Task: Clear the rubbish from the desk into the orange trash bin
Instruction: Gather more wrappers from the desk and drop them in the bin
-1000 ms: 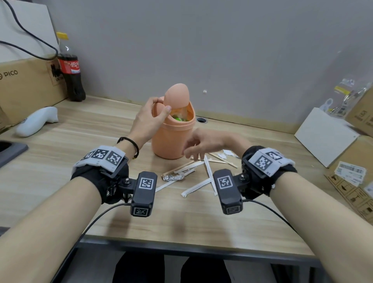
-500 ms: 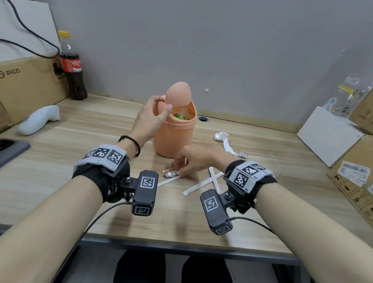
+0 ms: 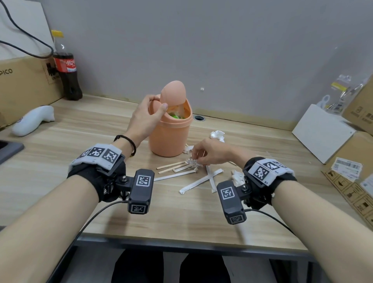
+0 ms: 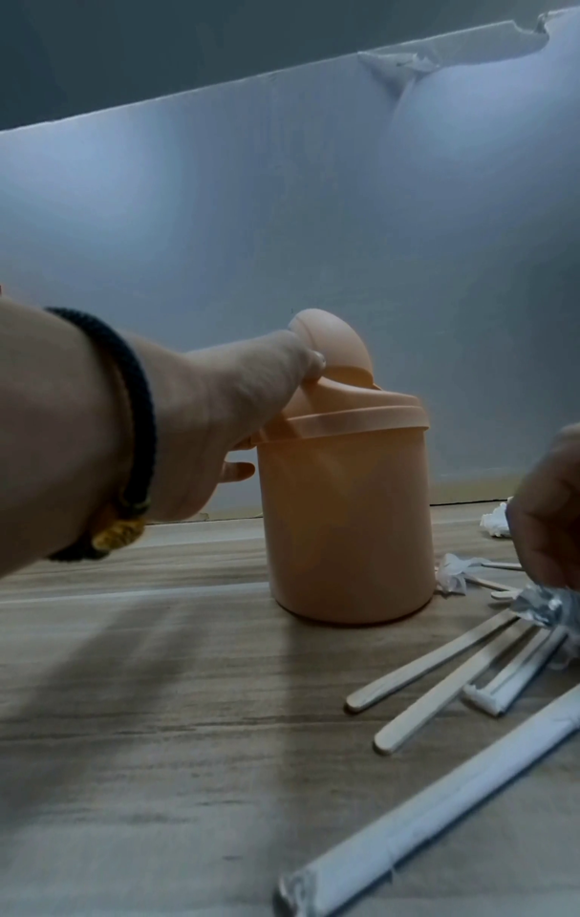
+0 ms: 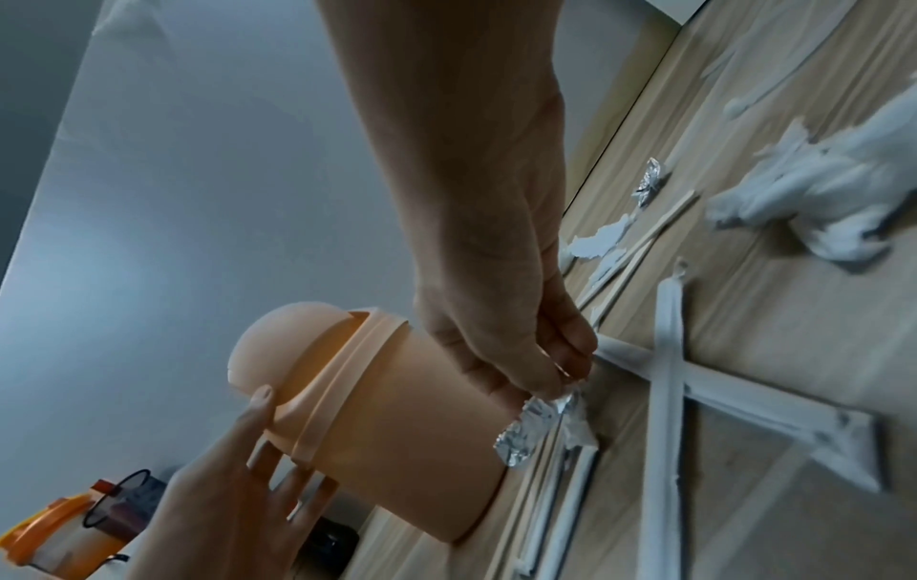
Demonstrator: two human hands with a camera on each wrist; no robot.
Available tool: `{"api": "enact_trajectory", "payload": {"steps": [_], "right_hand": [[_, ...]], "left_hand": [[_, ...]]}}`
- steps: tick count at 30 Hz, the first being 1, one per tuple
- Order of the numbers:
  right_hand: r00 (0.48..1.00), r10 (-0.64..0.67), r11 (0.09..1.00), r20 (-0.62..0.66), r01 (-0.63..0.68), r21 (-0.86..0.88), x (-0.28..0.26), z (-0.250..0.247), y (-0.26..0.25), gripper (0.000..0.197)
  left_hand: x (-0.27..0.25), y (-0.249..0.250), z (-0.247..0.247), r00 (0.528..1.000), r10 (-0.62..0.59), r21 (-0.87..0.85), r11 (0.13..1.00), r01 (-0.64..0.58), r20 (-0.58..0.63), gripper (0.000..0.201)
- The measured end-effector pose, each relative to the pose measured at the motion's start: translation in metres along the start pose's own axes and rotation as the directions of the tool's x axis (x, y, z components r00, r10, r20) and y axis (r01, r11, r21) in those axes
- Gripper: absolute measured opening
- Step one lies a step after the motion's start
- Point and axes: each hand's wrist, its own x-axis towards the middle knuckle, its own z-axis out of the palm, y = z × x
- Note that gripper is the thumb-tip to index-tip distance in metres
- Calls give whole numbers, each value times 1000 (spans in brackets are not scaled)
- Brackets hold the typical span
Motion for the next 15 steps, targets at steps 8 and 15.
{"api": "enact_trajectory", "payload": {"steps": [8, 15], "right_hand": [[998, 67, 995, 14, -65, -75, 0, 12, 7, 25], [997, 73, 993, 6, -72, -91, -3, 16, 9, 14]], "left_hand": [[0, -1, 0, 1000, 0, 0, 1000, 0, 0, 36], [0, -1, 0, 1000, 0, -2, 1000, 0, -5, 33]]}}
